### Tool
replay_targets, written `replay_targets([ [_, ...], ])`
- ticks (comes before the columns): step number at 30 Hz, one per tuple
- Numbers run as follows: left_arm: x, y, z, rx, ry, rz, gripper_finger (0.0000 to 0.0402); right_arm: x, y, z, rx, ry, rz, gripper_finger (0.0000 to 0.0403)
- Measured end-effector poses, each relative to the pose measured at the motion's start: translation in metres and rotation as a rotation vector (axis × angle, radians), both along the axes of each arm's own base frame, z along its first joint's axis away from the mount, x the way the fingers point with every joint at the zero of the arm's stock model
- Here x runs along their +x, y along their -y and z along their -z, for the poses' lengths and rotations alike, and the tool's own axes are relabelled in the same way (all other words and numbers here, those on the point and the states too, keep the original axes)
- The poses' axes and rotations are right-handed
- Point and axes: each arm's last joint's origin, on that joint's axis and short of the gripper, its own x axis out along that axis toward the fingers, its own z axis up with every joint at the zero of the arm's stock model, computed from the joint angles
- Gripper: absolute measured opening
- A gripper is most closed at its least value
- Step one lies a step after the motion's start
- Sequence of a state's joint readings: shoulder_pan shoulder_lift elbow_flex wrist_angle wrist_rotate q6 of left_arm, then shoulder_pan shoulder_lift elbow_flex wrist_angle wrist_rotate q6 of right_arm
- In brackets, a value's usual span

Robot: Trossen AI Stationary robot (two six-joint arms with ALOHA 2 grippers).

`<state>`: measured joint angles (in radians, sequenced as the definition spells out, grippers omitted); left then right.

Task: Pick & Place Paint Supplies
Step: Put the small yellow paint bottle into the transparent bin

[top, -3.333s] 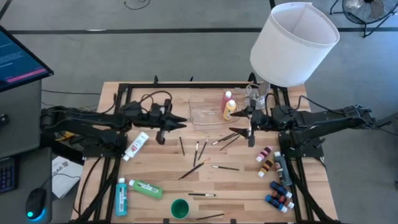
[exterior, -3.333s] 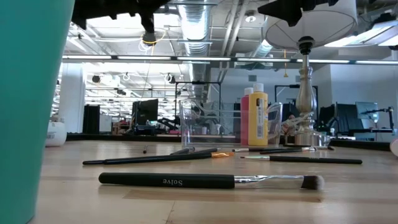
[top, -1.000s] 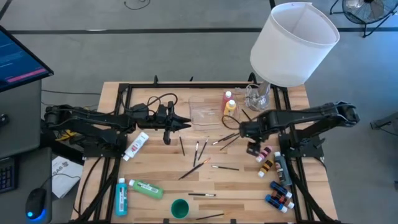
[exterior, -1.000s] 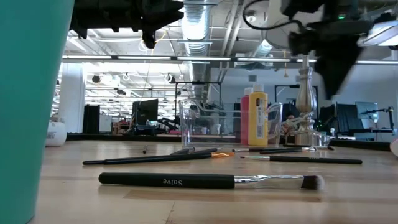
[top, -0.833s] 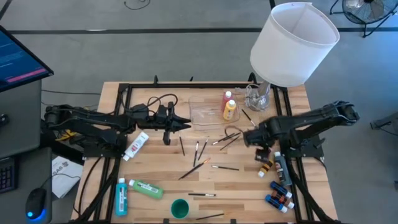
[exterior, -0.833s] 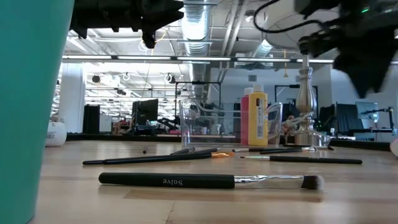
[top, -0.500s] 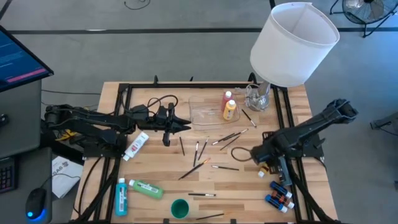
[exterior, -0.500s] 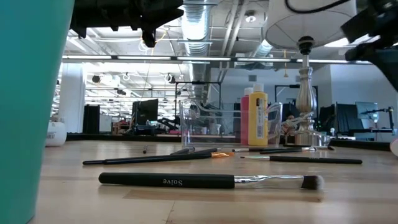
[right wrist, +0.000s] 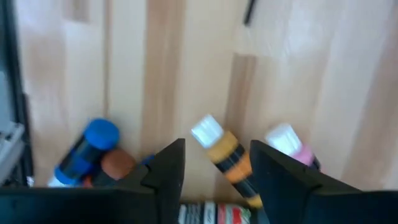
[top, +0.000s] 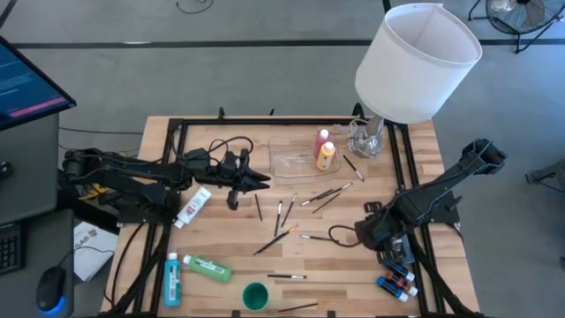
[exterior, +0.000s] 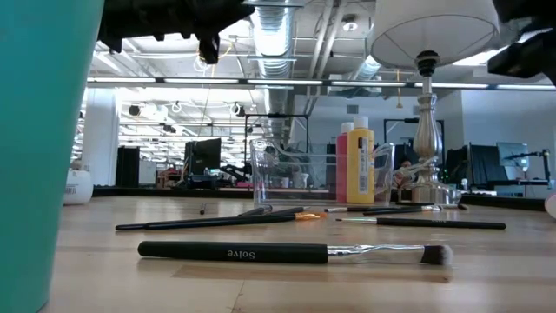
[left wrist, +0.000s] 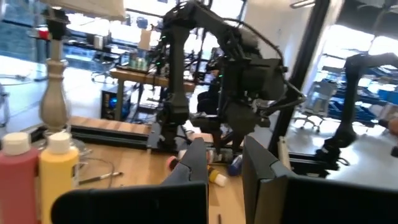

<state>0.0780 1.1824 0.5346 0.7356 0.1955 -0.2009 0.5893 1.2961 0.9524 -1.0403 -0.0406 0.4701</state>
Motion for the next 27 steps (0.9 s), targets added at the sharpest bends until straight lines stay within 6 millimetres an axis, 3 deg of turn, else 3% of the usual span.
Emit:
replay_targets([
  [12,0.0,0.002,0.0,-0.024,-0.007,0.057,0.0002,0.005,-0.005,-0.002,0.063,0.043,0.052,0.0154],
  [27,-0.002,0.004,-0.001,-0.056,-0.015,0.16,0.0002,-0.011,-0.022,-0.001,0.068,-0.006,0.09,0.0147],
])
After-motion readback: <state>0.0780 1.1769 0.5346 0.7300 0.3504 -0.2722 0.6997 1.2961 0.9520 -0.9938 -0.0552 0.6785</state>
